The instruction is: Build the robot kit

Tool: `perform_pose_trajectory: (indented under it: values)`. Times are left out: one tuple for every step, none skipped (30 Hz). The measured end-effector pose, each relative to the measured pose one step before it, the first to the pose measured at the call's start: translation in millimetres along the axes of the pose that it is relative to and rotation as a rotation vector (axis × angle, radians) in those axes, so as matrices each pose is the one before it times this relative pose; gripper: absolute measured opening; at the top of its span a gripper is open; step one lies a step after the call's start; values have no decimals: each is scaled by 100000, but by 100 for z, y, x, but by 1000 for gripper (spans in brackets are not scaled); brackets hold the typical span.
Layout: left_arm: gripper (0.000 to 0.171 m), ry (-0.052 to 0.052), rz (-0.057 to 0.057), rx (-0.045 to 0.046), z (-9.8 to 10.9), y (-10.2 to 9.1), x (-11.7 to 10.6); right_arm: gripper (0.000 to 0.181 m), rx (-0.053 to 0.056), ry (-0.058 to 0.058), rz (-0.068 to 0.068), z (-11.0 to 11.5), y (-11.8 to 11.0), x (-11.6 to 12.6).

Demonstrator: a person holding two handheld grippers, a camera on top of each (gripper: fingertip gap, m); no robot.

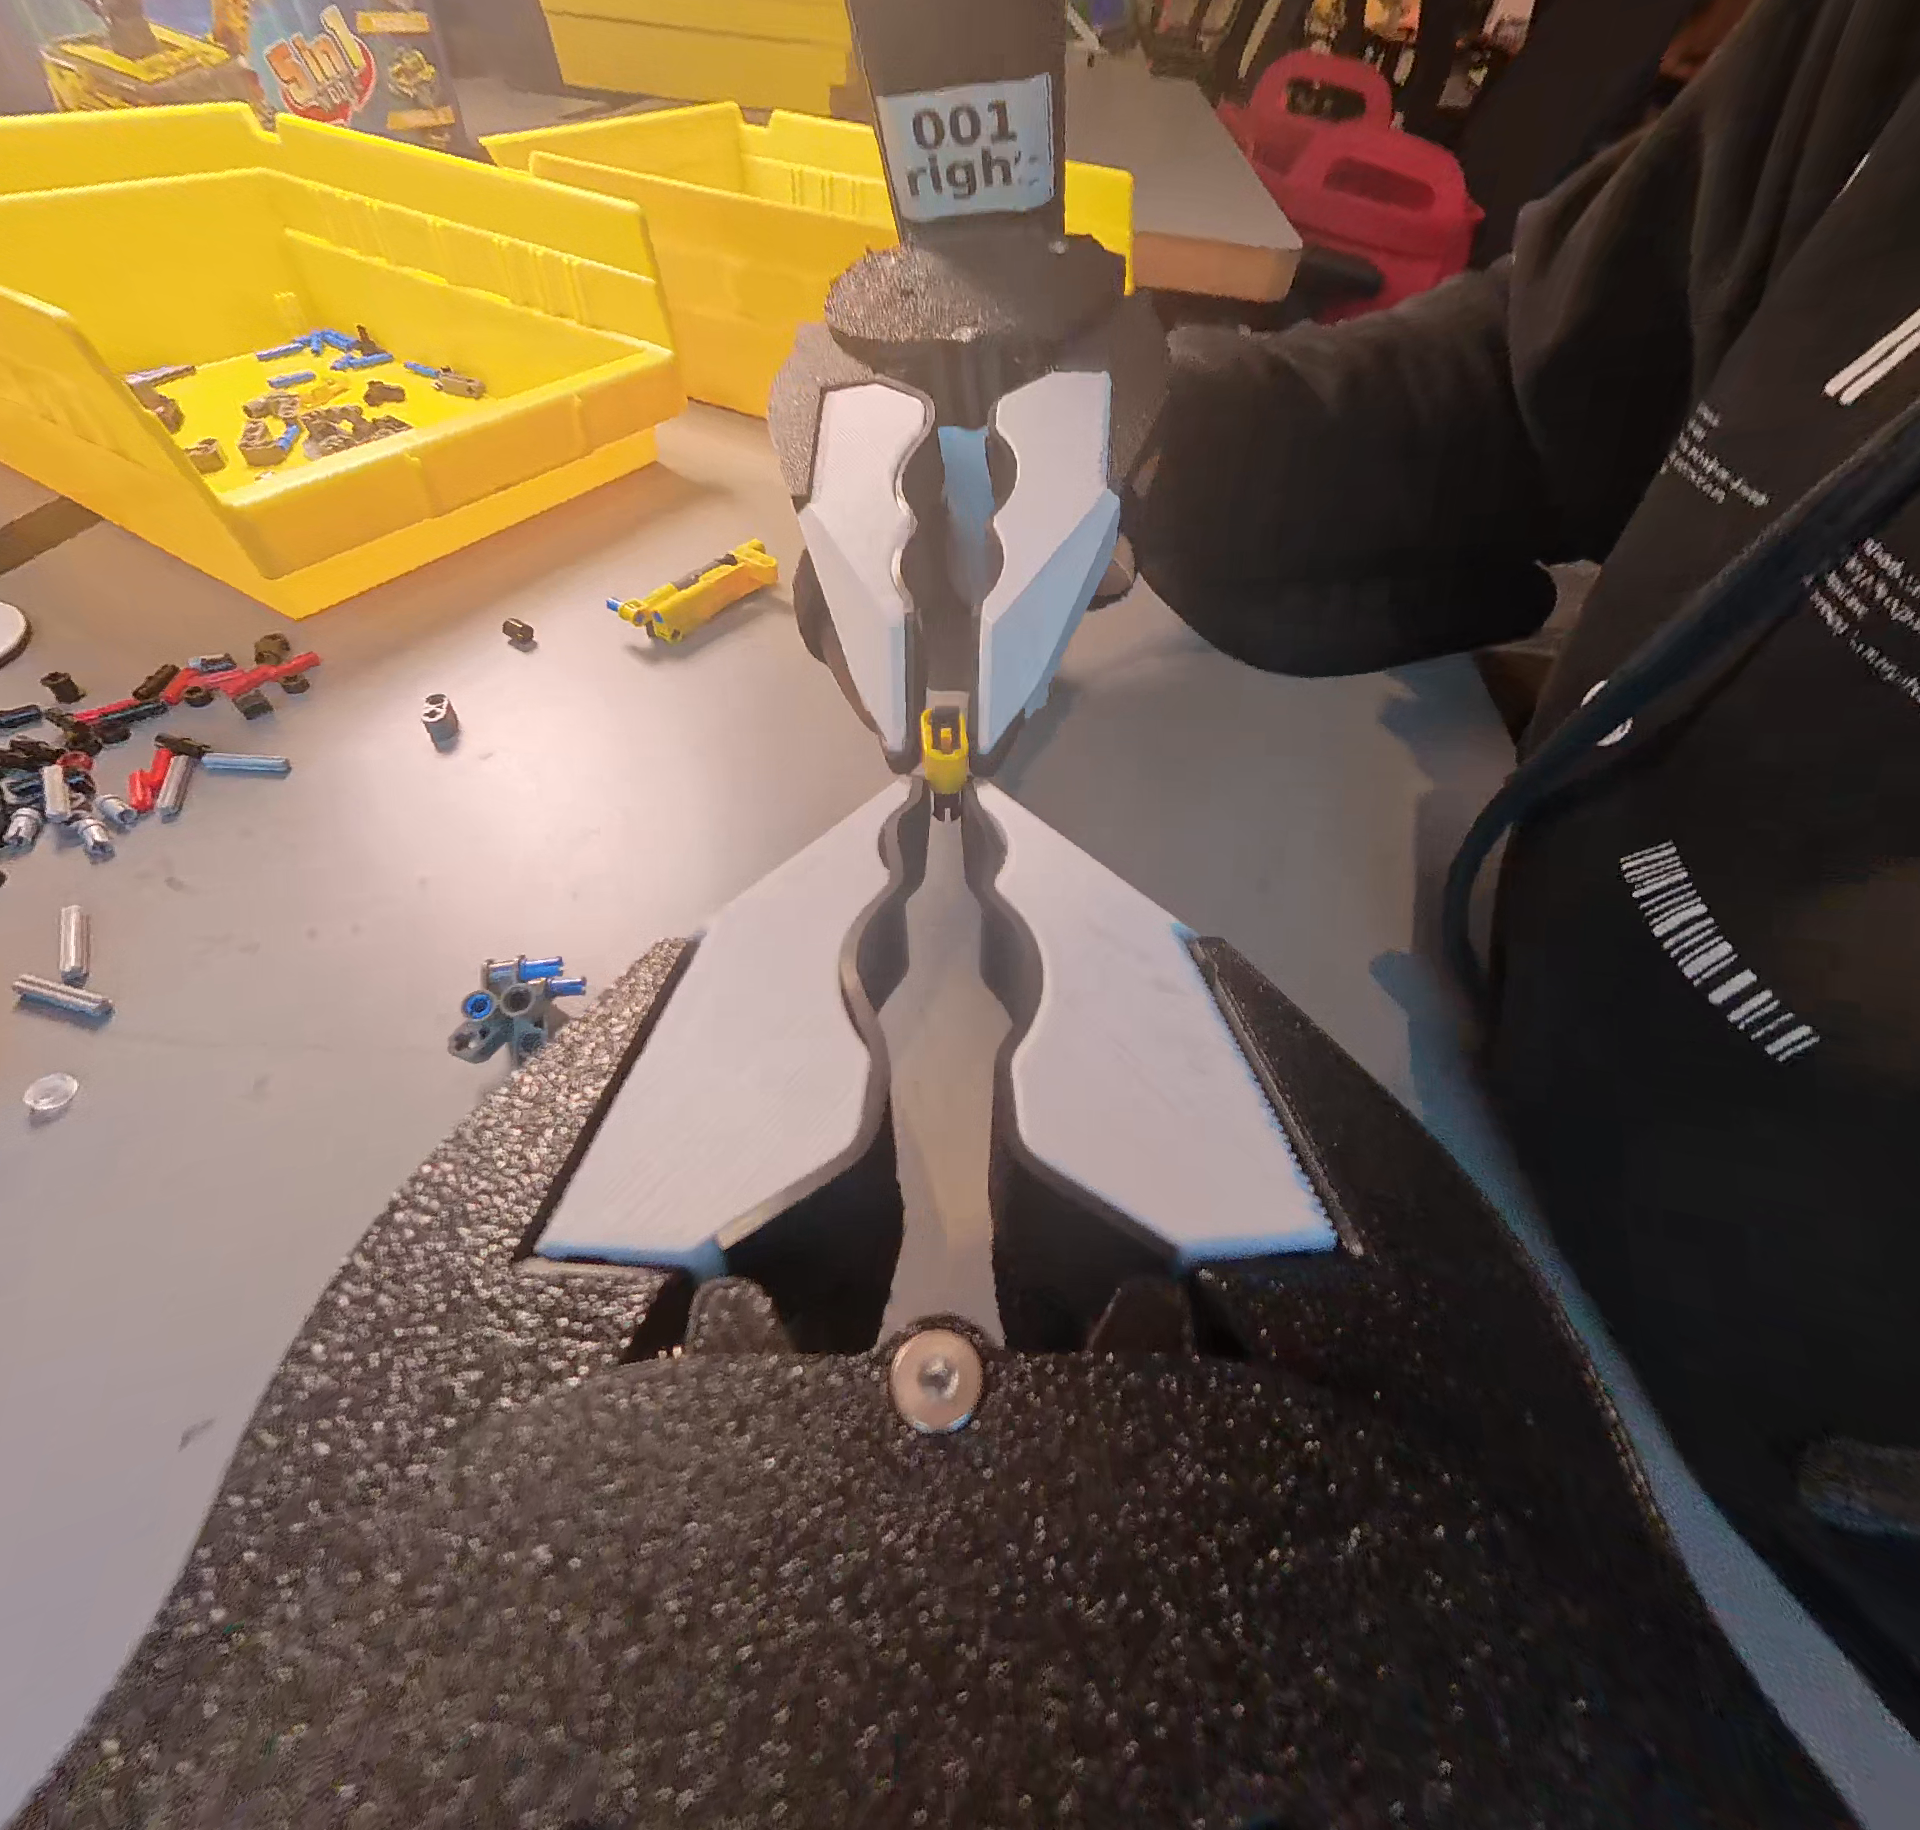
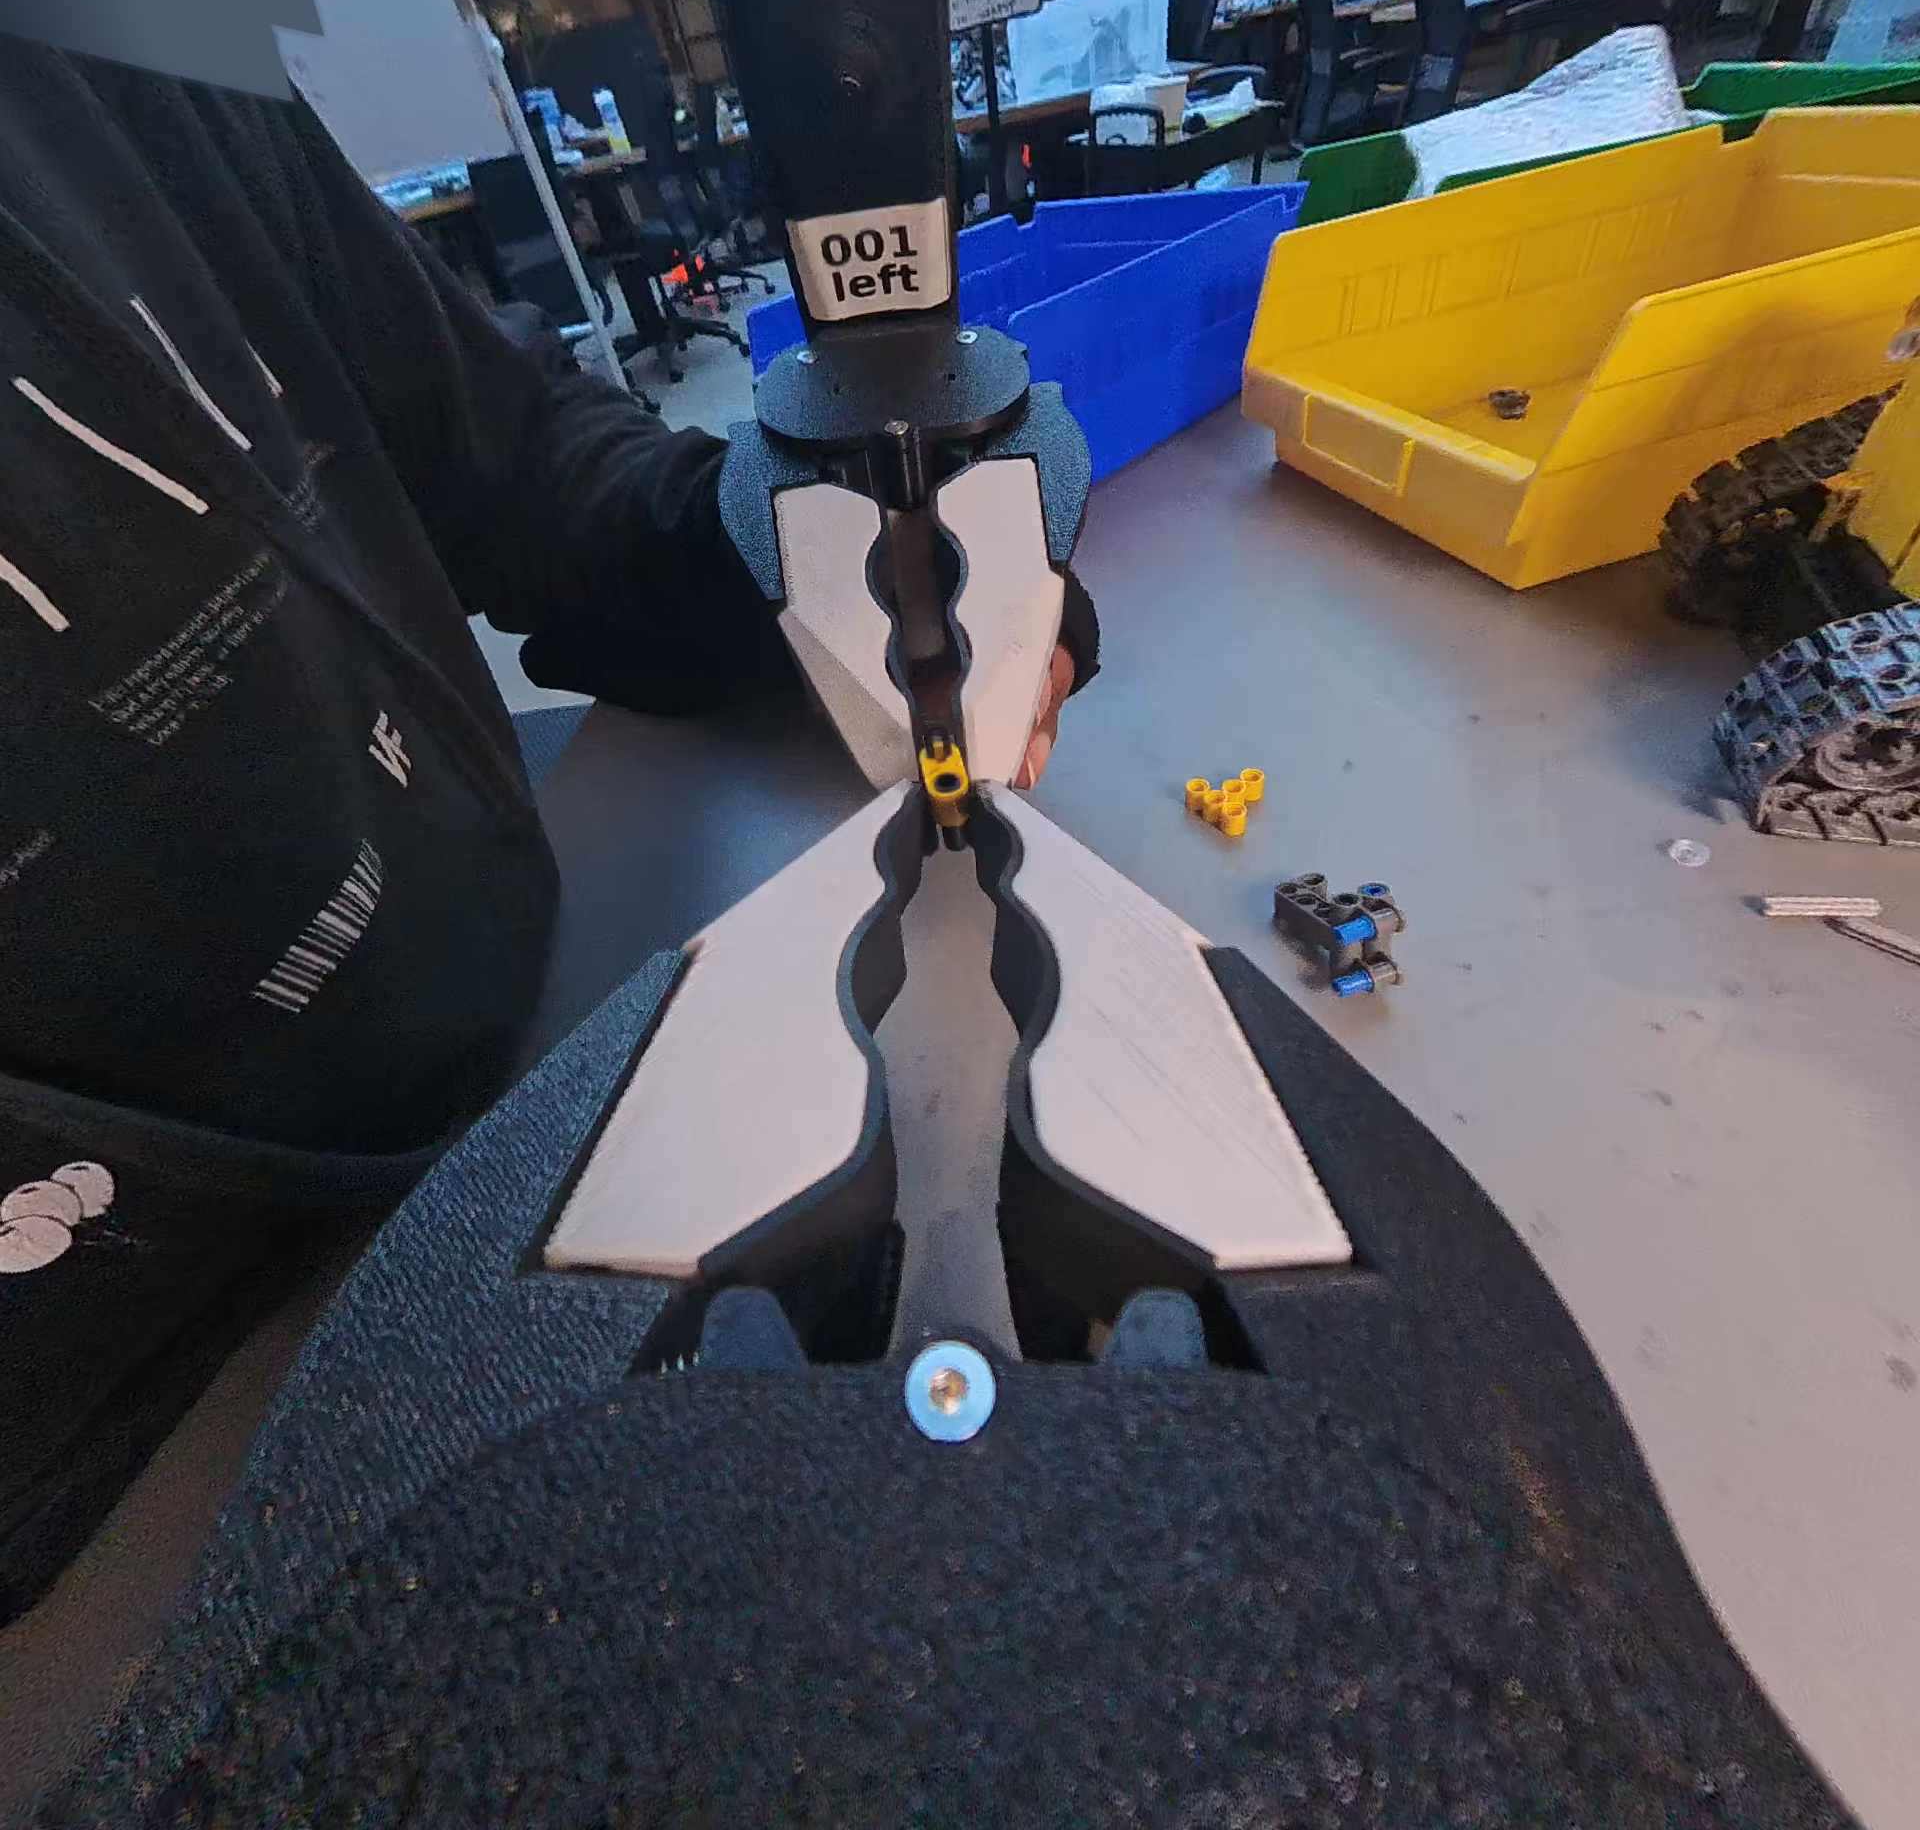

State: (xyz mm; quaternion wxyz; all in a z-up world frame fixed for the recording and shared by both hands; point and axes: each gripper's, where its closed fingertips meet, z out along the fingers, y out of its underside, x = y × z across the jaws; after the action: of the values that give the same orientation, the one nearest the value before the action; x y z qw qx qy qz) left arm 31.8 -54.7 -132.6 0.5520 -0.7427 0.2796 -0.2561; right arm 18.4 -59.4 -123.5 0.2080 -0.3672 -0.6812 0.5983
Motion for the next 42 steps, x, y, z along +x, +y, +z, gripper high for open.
perform_pose_trajectory:
  values:
    - [4,281,1192,-1537,150,263,161,8,-1345,-225,-1231,61,193,-179]
    - [4,52,775,-857,90,159,97,8,-1111,150,-953,-15,162,-56]
    - [5,-289,152,-152,46,39,-3,8,-461,466,-708,-33,25,23]
    - [5,-347,92,400,-14,-74,-32,7,193,362,-511,-53,-107,21]
    - [5,-754,682,396,-103,-122,-142,7,211,837,-411,-95,-127,138]
    - [12,-2397,1248,-663,-243,-15,-503,7,304,1451,-509,-235,-137,305]
    - [21,-4926,1863,-2076,-468,166,-1056,8,767,1883,57,-406,-190,460]
    - [26,-6648,2238,-2662,-736,314,-1524,8,1392,2622,741,-544,-263,658]
    - [27,-7294,1707,-3377,-892,581,-1854,8,1477,2764,1167,-632,-272,737]
    - [30,-5997,601,-5099,-849,1044,-1859,8,1066,2348,1263,-626,-203,691]
    - [34,-3413,-602,-6464,-703,1487,-1586,8,1009,2774,925,-565,-190,717]
    - [34,-423,-1846,-5960,-533,1579,-1088,8,827,2945,683,-458,-136,715]
    - [35,2034,-2961,-4396,-365,1420,-575,8,422,2419,893,-296,-32,608]
    - [36,2836,-3243,-2899,-181,1133,-261,8,164,1608,1031,-151,52,431]
    - [36,2238,-2489,-1890,35,832,-132,8,95,855,981,-29,95,276]
    - [37,1599,-1608,-1392,244,561,5,8,-221,77,788,66,161,85]
    - [38,1483,-956,-1383,418,305,198,8,-664,-372,356,131,219,-43]
    - [40,907,567,-2559,477,254,304,8,-966,-337,-264,150,226,-87]
    - [40,-487,1959,-2734,479,216,190,8,-1136,-187,-665,156,233,-97]
    - [39,-823,1841,-2326,430,154,135,8,-1057,-147,-730,139,195,-100]
    - [37,-418,901,-1178,339,-23,127,8,-641,-247,-392,108,130,-93]
    - [25,837,-50,154,188,-224,216,8,-234,-516,69,90,54,-109]
    - [23,1612,-660,-158,196,-154,258,8,-21,-536,294,60,16,-72]
    - [11,758,-13,-224,153,-94,141,8,45,-281,231,50,0,-29]
    - [6,862,1152,-74,118,-97,244,8,100,-85,84,14,-39,-3]
    - [6,3090,1870,-62,129,-134,719,8,127,-49,6,-30,-49,-19]
    - [6,4683,2335,334,201,-250,1102,8,228,-54,-56,-52,-74,-32]
    - [6,2961,2774,4,359,-290,947,8,261,-59,-83,-58,-76,-36]
    - [6,841,3317,-786,475,-265,672,8,137,-55,14,-31,-60,-22]
    - [6,1614,3464,-880,452,-344,741,8,-31,-123,11,-14,-32,-37]
    - [6,2727,2823,-541,442,-424,818,8,-133,-160,-143,9,-9,-60]
    - [6,2149,2238,-290,470,-420,653,8,-111,-13,-306,0,-26,-58]
    - [6,1296,1753,85,434,-389,426,8,-60,51,-388,-2,-41,-58]
    - [6,1264,1074,155,342,-322,317,8,-42,47,-484,-41,-62,-75]
    - [6,952,564,-54,192,-191,196,8,-9,188,-540,-65,-63,-43]
    - [6,389,302,-128,65,-65,72,8,25,368,-468,-100,-63,2]
    - [6,-1,41,203,-47,2,-18,8,135,460,-248,-105,-62,51]
    - [6,-332,-404,906,-138,-20,-81,8,267,422,-30,-113,-71,67]
    - [6,-32,-783,1361,-212,-58,-54,8,418,383,128,-117,-92,77]
    - [6,231,-731,1218,-236,-45,-28,8,498,263,262,-80,-104,80]
    - [6,-102,-317,896,-216,-16,-44,8,425,90,363,-66,-90,60]
    - [6,-254,83,710,-165,-21,-50,8,321,55,390,-41,-54,71]
